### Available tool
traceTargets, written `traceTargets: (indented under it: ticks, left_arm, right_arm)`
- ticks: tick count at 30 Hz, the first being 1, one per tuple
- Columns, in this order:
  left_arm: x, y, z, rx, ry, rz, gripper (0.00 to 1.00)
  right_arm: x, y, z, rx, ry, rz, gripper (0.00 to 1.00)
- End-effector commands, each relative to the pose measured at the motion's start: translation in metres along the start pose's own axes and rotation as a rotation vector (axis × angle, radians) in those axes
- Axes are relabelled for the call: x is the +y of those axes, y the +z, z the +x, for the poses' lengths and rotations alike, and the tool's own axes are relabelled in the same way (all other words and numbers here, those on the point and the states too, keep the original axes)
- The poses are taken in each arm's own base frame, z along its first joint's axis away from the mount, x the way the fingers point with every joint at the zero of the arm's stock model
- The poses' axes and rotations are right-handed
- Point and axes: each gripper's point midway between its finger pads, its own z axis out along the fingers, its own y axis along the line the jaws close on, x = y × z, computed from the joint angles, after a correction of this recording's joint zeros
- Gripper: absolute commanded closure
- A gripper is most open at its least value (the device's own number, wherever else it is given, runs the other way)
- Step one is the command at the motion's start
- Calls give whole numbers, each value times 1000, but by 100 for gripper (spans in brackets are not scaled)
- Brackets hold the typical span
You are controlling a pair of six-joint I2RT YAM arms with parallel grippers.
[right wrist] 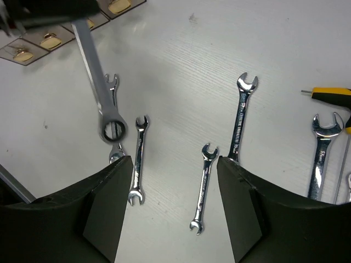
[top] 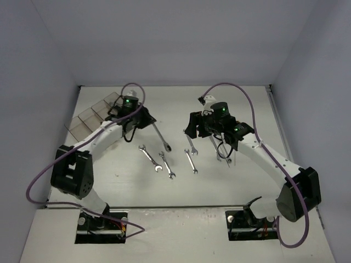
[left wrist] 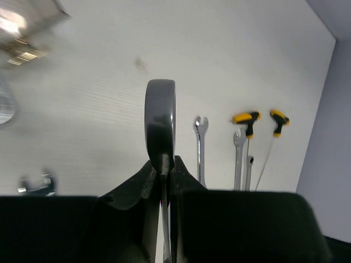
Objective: Sort the tools into containers
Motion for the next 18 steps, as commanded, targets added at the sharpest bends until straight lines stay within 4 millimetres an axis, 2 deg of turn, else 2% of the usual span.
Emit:
traceTargets:
  ticks: [1,3,5,9,14,18]
  left_arm:
    - [3,-69,-84,-145,9,-14,100]
    - [31,-77,-107,-162,-24,-70,100]
    - [49,-84,-137,-192,-50,-97,100]
    - [92,-77,-169,-190,-93,-178,100]
    - [125,-56,-190,-163,-137,-220,100]
    - [134,-35,-197,-132,-141,-220,100]
  right_arm:
    - [2,-18,-24,-79,-43,20,40]
    - [-3,-18,-21,-73,-42,34,40]
    - [-6,-19,-18,-68,-40,43,40]
    - [-11,-19,-10,-52,-35,60,40]
    - [-15,-22,-4,-45,-26,77,40]
    - [-19,-24,2,-37,-15,93,40]
